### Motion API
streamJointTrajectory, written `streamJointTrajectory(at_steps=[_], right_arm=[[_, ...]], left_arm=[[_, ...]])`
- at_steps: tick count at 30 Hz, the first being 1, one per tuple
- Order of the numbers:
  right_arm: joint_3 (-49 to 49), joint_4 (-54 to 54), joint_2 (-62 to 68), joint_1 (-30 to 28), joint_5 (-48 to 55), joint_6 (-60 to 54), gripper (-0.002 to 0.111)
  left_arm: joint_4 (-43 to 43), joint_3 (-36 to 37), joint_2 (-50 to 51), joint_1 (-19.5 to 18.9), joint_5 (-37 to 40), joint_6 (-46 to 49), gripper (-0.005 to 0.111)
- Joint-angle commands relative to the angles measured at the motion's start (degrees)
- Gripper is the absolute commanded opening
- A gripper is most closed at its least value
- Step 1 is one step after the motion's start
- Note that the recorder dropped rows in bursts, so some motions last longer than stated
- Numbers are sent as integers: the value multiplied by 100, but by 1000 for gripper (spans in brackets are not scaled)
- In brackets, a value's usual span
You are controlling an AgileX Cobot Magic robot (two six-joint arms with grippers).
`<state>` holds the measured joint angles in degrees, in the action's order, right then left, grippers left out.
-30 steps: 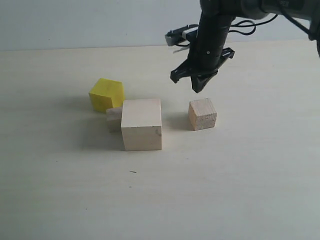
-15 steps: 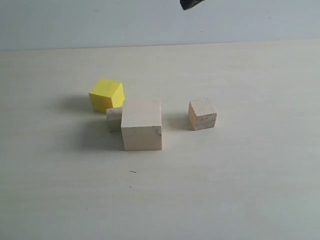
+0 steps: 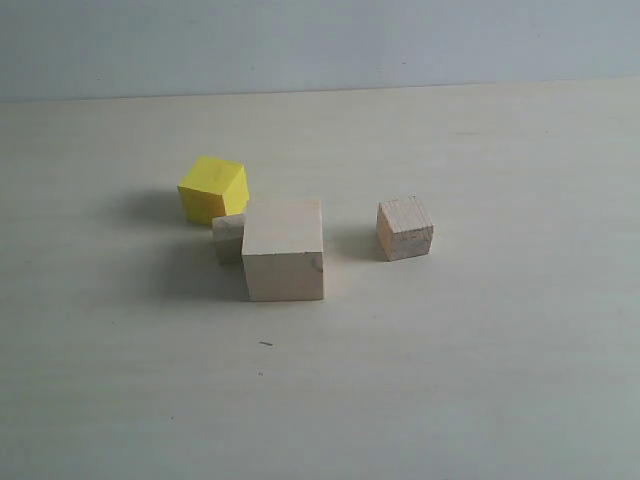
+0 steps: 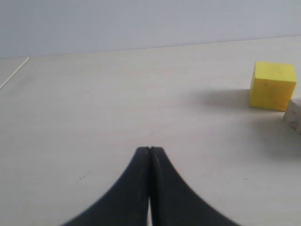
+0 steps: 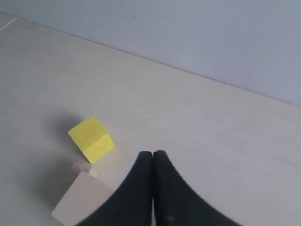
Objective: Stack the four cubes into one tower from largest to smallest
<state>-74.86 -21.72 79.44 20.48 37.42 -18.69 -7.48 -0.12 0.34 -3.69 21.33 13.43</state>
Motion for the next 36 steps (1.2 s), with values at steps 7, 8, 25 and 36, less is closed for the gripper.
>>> streamJointTrajectory(at_steps=[7, 8, 25, 36], right_arm=[[593, -181, -1279, -29, 252, -182, 0], [669, -168, -1385, -29, 148, -187, 0], [1693, -62, -2375, -29, -293, -176, 0], [1693, -22, -2375, -29, 313, -176, 0]], left_arm=[[-25, 12, -34, 37, -5, -20, 0], [-23, 12, -34, 37, -62, -20, 0], [-614, 12, -34, 37, -1824, -20, 0], [-1317, -74, 87, 37, -2370, -791, 0]])
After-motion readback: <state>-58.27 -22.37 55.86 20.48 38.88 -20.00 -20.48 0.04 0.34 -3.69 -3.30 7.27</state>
